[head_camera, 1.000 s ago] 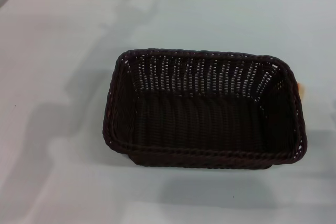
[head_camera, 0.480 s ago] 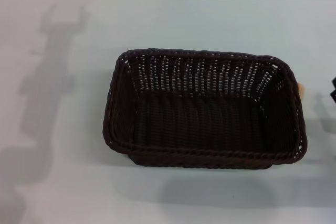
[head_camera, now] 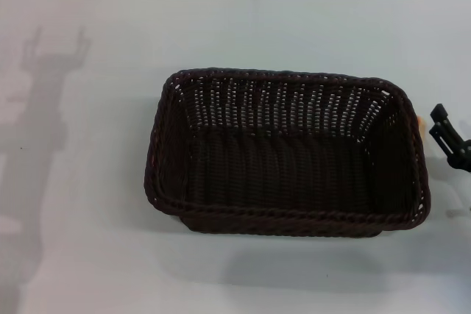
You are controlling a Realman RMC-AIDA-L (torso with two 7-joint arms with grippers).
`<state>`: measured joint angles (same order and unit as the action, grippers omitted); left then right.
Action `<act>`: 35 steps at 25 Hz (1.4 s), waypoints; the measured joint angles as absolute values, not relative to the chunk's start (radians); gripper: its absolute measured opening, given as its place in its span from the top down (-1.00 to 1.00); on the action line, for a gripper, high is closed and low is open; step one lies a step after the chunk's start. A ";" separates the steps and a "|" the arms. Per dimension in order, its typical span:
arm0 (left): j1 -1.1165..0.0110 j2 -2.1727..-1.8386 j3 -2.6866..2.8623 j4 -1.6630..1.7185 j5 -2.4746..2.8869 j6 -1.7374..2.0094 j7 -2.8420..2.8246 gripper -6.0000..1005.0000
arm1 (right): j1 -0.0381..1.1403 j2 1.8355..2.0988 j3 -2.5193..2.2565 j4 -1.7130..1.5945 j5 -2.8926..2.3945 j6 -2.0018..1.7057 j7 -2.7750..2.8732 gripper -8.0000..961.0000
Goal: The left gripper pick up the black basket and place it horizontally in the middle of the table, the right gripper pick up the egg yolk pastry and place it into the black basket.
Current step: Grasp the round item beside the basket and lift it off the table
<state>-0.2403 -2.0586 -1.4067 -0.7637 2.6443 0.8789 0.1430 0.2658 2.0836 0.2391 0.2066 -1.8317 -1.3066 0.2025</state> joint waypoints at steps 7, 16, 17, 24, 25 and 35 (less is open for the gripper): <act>-0.240 -2.059 -1.399 -0.756 2.645 0.883 0.139 -0.57 | 0.294 2.083 0.236 0.209 -1.857 -1.252 0.202 -0.67; -0.243 -2.059 -1.396 -0.755 2.646 0.884 0.137 -0.57 | 0.339 2.083 0.231 0.213 -1.868 -1.148 0.210 -0.66; -0.242 -2.059 -1.396 -0.754 2.647 0.884 0.136 -0.57 | 0.342 2.083 0.231 0.214 -1.869 -1.140 0.210 -0.66; -0.242 -2.058 -1.390 -0.754 2.648 0.885 0.136 -0.57 | 0.360 2.081 0.226 0.228 -1.868 -1.096 0.207 -0.28; -0.243 -2.058 -1.386 -0.753 2.648 0.885 0.136 -0.57 | 0.356 2.082 0.226 0.230 -1.868 -1.106 0.203 -0.18; -0.243 -2.059 -1.384 -0.753 2.648 0.885 0.135 -0.57 | 0.298 2.085 0.275 0.233 -1.856 -1.214 0.175 0.33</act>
